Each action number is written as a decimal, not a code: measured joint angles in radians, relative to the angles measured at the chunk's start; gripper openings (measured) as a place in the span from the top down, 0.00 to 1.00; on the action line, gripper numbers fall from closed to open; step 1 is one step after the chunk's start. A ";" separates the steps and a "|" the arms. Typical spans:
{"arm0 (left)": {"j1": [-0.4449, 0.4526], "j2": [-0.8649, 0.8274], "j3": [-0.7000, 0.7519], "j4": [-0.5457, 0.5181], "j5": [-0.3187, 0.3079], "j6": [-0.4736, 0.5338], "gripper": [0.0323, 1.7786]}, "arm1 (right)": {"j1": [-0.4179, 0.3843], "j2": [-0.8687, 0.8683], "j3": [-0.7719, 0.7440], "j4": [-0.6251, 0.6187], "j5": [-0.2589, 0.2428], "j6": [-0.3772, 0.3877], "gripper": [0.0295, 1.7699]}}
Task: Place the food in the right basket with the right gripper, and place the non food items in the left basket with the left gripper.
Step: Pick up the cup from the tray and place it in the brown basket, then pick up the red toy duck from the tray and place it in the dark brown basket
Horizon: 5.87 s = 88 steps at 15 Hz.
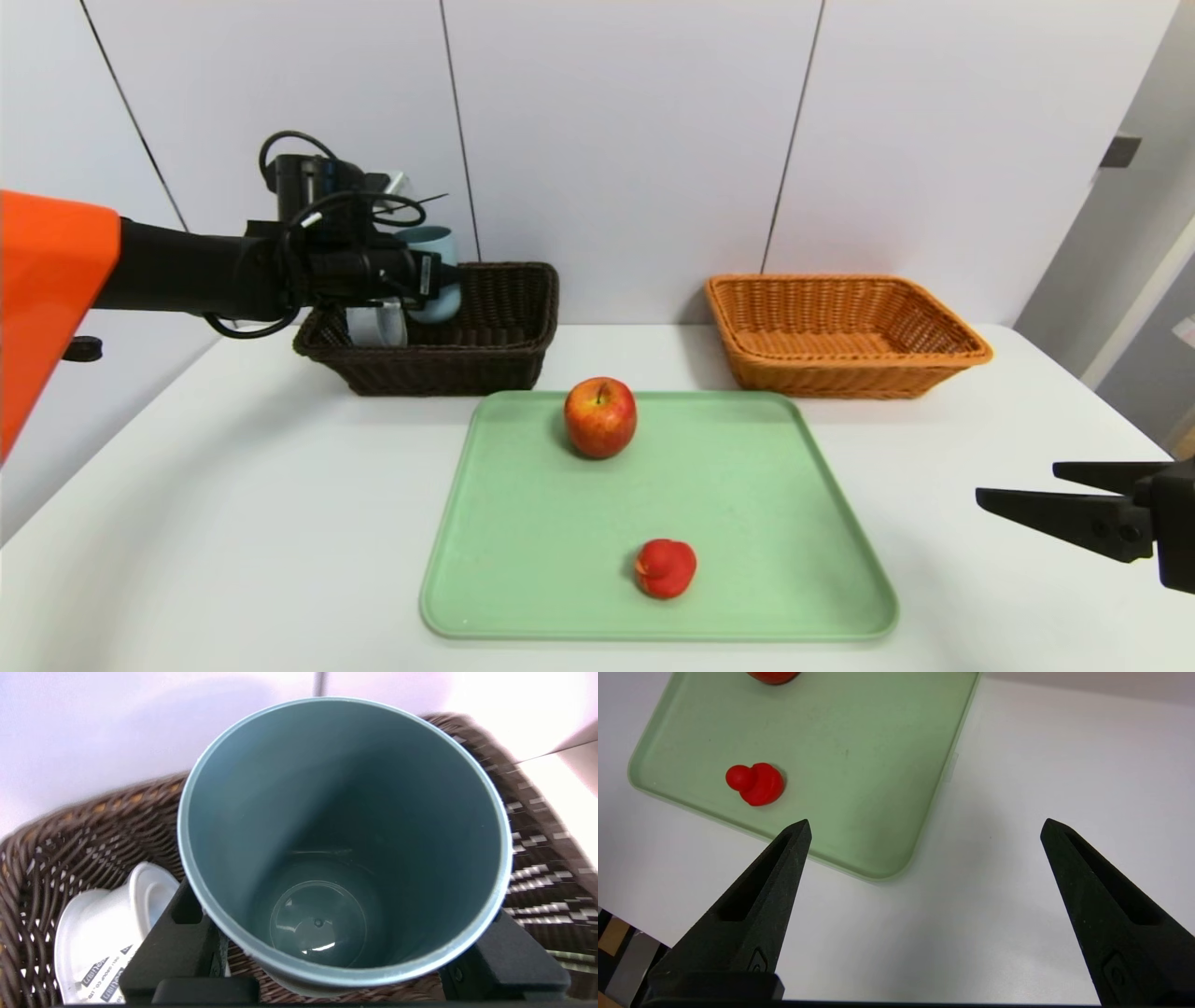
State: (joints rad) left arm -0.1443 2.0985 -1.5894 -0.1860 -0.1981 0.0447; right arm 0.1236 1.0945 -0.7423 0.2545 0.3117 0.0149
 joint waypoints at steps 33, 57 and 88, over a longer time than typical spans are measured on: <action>-0.256 -0.533 0.235 0.375 0.004 -0.282 0.06 | 0.000 -0.007 0.010 -0.001 0.007 0.005 0.04; -0.796 -0.238 0.398 0.247 0.202 -0.183 0.05 | -0.017 -0.003 0.032 -0.006 0.002 0.008 0.04; -0.807 -0.142 0.397 0.224 0.310 -0.201 0.63 | -0.037 -0.009 0.025 -0.008 0.002 0.006 0.04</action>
State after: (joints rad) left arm -0.9511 1.9564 -1.1919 0.0385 0.1123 -0.1568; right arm 0.0864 1.0853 -0.7177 0.2468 0.3140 0.0211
